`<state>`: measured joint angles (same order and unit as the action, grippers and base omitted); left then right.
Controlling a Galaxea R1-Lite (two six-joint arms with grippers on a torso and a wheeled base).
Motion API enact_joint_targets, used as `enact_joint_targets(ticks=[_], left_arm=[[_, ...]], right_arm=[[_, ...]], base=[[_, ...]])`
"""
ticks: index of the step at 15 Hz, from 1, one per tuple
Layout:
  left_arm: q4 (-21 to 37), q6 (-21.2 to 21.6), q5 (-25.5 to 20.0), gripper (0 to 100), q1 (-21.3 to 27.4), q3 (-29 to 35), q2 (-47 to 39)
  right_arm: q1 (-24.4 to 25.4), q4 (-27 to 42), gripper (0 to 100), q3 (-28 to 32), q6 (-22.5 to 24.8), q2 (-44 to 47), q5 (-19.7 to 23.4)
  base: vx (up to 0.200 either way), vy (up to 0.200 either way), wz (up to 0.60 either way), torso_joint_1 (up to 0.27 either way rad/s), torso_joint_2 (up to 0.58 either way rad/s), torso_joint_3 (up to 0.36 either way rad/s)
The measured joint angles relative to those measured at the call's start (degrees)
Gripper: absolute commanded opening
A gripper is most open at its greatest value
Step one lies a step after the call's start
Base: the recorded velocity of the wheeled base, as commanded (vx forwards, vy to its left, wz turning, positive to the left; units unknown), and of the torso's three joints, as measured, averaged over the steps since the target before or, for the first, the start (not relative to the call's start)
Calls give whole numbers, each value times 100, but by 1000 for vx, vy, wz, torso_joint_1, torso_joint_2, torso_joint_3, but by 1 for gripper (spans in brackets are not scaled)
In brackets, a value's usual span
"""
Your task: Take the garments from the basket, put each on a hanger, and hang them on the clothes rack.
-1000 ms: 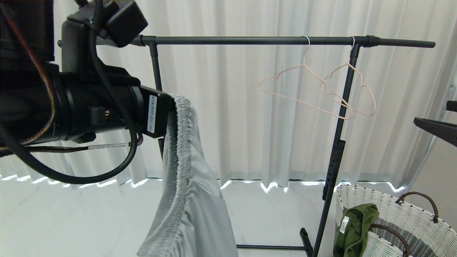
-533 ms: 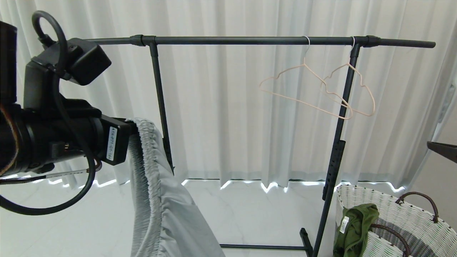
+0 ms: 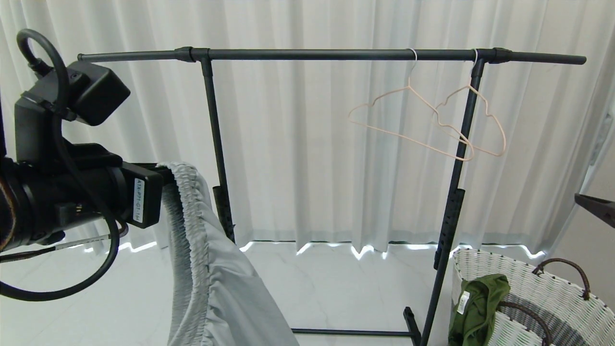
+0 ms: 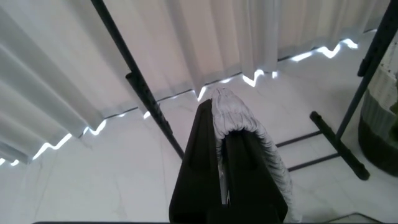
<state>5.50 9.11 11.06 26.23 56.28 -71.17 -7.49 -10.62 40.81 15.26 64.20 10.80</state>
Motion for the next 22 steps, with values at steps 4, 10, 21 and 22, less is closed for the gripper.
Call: enact_joint_targets(ticks=[4, 10, 21, 22], left_arm=[[-24, 15, -2, 0, -27, -129, 138], [-28, 63, 18, 0, -30, -317, 373], [-30, 228, 10, 0, -30, -499, 541], [-41, 227, 7, 0, -30, -499, 544]], right_arm=[[2, -344, 100, -324, -5, -52, -11], [-23, -352, 100, -361, 11, -63, -10], [0, -361, 100, -330, 22, -80, 6], [0, -372, 100, -319, 35, -80, 15]], base=[[0, 0, 0, 0, 0, 0], [0, 0, 0, 99, -291, -183], [0, 0, 0, 197, -475, -282], [0, 0, 0, 232, -505, -295]])
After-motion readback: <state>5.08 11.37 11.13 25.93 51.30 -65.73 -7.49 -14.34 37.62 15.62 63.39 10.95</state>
